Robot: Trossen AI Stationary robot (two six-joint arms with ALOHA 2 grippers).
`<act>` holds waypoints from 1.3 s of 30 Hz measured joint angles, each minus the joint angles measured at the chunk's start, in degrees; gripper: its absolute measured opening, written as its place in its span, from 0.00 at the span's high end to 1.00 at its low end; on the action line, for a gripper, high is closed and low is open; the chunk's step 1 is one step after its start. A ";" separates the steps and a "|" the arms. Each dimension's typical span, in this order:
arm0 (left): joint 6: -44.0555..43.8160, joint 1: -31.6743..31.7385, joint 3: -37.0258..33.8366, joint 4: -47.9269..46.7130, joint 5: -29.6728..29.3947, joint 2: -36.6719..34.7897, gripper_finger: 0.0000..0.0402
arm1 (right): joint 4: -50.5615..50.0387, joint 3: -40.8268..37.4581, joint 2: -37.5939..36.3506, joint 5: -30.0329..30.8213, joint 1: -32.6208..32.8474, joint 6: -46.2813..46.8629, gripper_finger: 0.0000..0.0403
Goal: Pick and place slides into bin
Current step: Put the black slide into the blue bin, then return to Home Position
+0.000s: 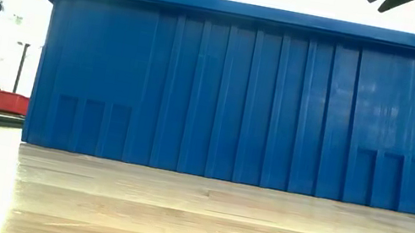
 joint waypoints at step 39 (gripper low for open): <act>-16.57 -6.37 2.44 -11.65 8.94 -12.94 0.09 | 0.02 0.02 -0.09 -0.40 -0.02 -1.31 0.44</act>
